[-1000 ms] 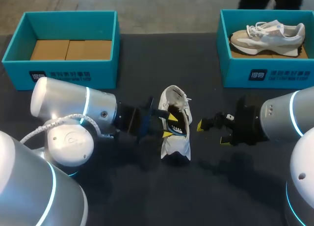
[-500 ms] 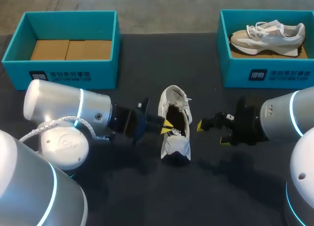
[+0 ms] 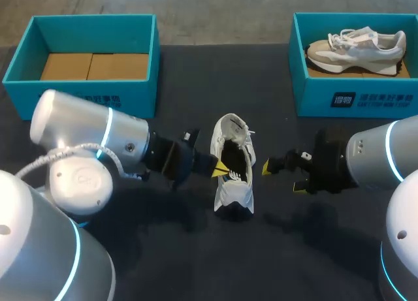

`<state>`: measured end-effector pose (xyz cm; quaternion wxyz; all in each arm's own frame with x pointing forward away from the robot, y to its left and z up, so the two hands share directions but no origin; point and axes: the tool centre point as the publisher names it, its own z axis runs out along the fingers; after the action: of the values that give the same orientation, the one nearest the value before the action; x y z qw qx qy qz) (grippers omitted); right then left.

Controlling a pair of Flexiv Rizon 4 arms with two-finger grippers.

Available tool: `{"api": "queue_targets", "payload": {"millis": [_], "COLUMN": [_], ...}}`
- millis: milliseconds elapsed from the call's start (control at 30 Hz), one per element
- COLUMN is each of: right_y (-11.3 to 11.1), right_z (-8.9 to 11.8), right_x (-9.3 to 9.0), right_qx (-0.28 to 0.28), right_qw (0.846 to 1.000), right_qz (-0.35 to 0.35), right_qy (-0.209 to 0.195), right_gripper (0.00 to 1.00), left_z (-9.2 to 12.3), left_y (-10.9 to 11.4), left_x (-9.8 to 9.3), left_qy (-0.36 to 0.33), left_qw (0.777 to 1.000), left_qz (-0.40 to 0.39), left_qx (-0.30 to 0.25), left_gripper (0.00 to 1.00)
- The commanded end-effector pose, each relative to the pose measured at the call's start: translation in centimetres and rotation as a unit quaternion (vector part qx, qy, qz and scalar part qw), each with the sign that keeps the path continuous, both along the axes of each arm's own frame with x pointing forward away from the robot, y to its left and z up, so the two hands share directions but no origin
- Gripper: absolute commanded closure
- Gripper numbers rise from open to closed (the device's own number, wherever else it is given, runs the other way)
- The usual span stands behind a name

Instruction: Take the shoe out of the shoebox, open the shoe tongue, remove and reinsert the insole, then place the shoe into the shoebox

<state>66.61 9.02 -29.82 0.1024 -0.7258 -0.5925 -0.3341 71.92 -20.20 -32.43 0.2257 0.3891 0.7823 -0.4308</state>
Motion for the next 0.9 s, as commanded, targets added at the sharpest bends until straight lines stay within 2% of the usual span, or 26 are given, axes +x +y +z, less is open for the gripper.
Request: {"api": "queue_targets", "payload": {"millis": [33,100,200,367,600,800,900], "right_y": [-0.5,-0.5,-0.5,-0.5,-0.5,-0.5,-1.6], "right_z": [0.3,0.3,0.3,0.3,0.3,0.3,0.9], "right_x": [-0.3,-0.3,-0.3,-0.3,-0.3,-0.3,-0.1], "right_qx": [0.004,0.004,0.004,0.004,0.004,0.004,-0.007], "right_qw": [1.0,1.0,1.0,1.0,1.0,1.0,1.0], "right_qz": [0.002,0.002,0.002,0.002,0.002,0.002,-0.001], "right_qy": [0.001,0.001,0.001,0.001,0.001,0.001,-0.005], "right_gripper": [0.0,0.0,0.0,0.0,0.0,0.0,0.0], "left_z": [1.8,1.9,2.1,2.2,2.2,1.6,1.7], "left_y": [1.1,1.2,1.5,1.7,1.3,0.9,0.7], "left_x": [0.4,0.4,0.2,0.2,-0.3,-1.0,-1.0], "left_qy": [0.016,0.017,0.011,-0.001,-0.003,-0.015,-0.019], "left_qw": [0.997,0.996,0.988,0.978,0.965,0.939,0.932], "left_qz": [-0.051,-0.055,-0.103,-0.145,-0.192,-0.262,-0.278], "left_qx": [0.064,0.069,0.113,0.151,0.177,0.222,0.234], "left_gripper": [1.0,1.0,1.0,1.0,1.0,1.0,1.0]}}
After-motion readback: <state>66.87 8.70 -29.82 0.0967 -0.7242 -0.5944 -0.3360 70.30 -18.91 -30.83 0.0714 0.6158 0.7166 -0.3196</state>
